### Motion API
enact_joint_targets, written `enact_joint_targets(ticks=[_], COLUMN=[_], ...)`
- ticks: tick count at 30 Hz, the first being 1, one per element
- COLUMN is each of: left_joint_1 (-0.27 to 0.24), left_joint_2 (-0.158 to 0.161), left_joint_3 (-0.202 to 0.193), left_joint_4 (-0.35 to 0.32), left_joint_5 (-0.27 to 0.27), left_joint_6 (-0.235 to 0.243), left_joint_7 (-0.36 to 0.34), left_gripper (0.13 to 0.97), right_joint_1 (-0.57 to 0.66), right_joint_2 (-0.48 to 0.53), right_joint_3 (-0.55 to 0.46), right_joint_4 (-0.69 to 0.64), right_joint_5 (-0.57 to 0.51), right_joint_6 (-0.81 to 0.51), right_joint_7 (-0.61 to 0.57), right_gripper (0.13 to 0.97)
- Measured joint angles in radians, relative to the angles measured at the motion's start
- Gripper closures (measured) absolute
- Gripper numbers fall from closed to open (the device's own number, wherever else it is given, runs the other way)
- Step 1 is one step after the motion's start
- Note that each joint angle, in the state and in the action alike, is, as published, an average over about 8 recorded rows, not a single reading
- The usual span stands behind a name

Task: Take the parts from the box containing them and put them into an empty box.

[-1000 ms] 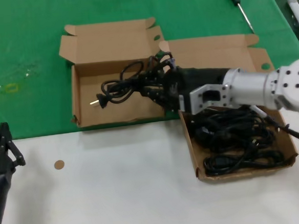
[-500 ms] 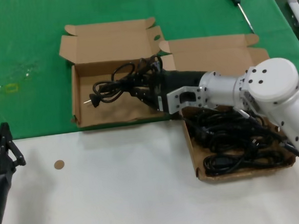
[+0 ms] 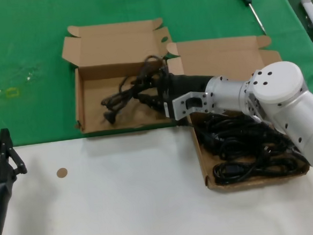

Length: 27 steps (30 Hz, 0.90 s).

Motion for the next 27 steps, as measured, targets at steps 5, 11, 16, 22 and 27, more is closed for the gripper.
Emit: enact_joint_targets(ticks=[5,11,16,22,27], left_joint_1=[0.0,0.0,0.0,0.0,0.0], left_joint_2=[0.0,0.0,0.0,0.0,0.0], left_joint_3=[0.0,0.0,0.0,0.0,0.0], left_joint_4=[0.0,0.0,0.0,0.0,0.0], left_joint_5=[0.0,0.0,0.0,0.0,0.0], left_joint_6=[0.0,0.0,0.0,0.0,0.0], left_joint_7=[0.0,0.0,0.0,0.0,0.0], left_gripper=[0.945,0.945,0.945,0.945,0.945], right_joint_1=[0.005,0.007,-0.002,-0.037,-0.08], right_joint_2=[-0.008,-0.012,0.003,0.047,0.097], right_joint_3=[0.008,0.011,0.006,-0.006,-0.012], right_joint_4=[-0.014,-0.014,0.023,0.13,0.25], right_joint_5=[0.008,0.01,0.001,-0.022,-0.041], right_joint_6=[-0.001,-0.003,-0.007,-0.01,-0.012], right_joint_7=[-0.021,-0.027,0.004,0.086,0.164], right_gripper=[0.806,0.724,0.652,0.495,0.442])
